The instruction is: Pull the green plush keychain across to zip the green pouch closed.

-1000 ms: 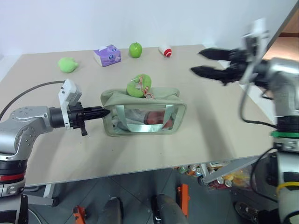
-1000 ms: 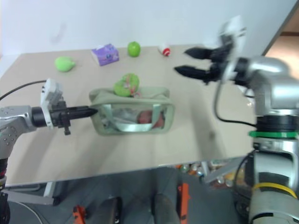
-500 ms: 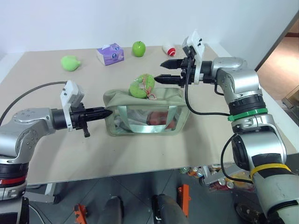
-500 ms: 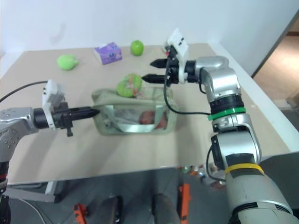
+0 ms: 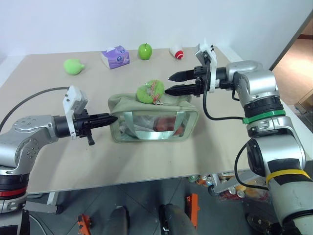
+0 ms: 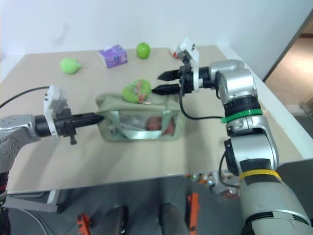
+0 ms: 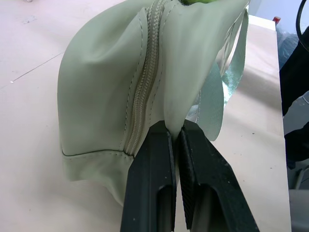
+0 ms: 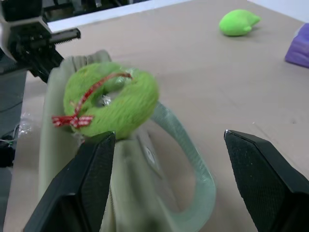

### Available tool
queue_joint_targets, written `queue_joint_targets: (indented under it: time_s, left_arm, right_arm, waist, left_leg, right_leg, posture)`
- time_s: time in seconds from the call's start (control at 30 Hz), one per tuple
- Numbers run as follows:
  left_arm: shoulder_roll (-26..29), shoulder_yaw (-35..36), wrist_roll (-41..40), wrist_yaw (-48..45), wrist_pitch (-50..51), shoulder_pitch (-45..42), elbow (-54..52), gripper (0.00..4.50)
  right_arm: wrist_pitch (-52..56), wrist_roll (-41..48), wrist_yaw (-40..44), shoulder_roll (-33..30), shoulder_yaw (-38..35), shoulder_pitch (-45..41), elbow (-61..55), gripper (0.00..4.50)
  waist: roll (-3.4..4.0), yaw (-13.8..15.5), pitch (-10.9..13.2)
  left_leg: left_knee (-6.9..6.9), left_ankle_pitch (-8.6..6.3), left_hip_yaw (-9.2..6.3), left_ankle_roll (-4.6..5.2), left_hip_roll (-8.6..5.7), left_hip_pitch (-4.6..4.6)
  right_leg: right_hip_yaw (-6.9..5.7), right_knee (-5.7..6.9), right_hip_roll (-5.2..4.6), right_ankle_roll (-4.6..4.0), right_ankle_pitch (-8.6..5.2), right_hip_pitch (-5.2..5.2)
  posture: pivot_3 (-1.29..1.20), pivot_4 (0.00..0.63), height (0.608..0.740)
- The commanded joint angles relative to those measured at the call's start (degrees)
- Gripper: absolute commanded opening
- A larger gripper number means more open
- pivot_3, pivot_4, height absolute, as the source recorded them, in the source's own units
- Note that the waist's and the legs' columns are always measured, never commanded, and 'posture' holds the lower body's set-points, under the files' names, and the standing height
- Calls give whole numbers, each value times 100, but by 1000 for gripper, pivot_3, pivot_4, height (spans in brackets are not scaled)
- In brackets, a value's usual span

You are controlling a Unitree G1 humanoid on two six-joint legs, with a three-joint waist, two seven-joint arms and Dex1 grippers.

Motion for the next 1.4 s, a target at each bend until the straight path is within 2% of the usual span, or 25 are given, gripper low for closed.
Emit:
queue_joint_targets:
  time_s: [0.03,0.2,0.67,0.77,1.03,1.07,1.4]
  left_arm:
    - [29,-67,-32,-44,5,22,-139,0]
    - [12,-116,-4,-73,-24,-47,-64,0]
    - [-54,-152,-27,-13,-34,25,-128,0]
    - [-75,-148,-38,11,-23,79,-165,0]
    - [-126,-201,-30,33,-11,187,-222,0]
    - [-132,-210,-26,34,-9,188,-224,0]
    - [-158,-299,15,9,-19,176,-173,0]
  right_arm:
    - [247,193,310,0,-141,-177,-156,3717]
    - [577,306,727,53,-24,-113,-382,3717]
    - [481,36,378,563,15,-327,65,3717]
    - [414,-13,313,580,-17,-371,188,2943]
    - [248,3,240,548,-161,-554,488,197]
    - [219,11,239,539,-183,-574,517,32]
    - [97,74,195,318,-500,-785,828,32]
  waist:
    - [0,1,0]
    - [0,1,0]
    - [0,12,0]
    - [0,17,0]
    - [0,25,0]
    - [0,27,0]
    - [0,45,0]
  left_leg:
    - [0,0,0,0,0,0]
    - [0,0,0,0,0,0]
    - [1,0,0,0,0,0]
    - [1,0,0,0,0,0]
    - [1,0,0,0,0,0]
    - [1,0,0,0,-1,1]
    - [2,0,0,0,-1,1]
  right_leg:
    - [0,0,0,0,0,0]
    - [0,0,0,-1,0,0]
    - [0,0,0,0,0,1]
    - [0,0,0,0,0,1]
    - [0,0,-1,-1,0,2]
    - [0,0,-1,-1,0,3]
    - [0,0,-2,-1,0,3]
  posture:
    - [0,150,740]
    - [0,150,740]
    - [0,150,740]
    - [0,150,740]
    - [0,150,740]
    - [0,150,740]
    - [0,150,740]
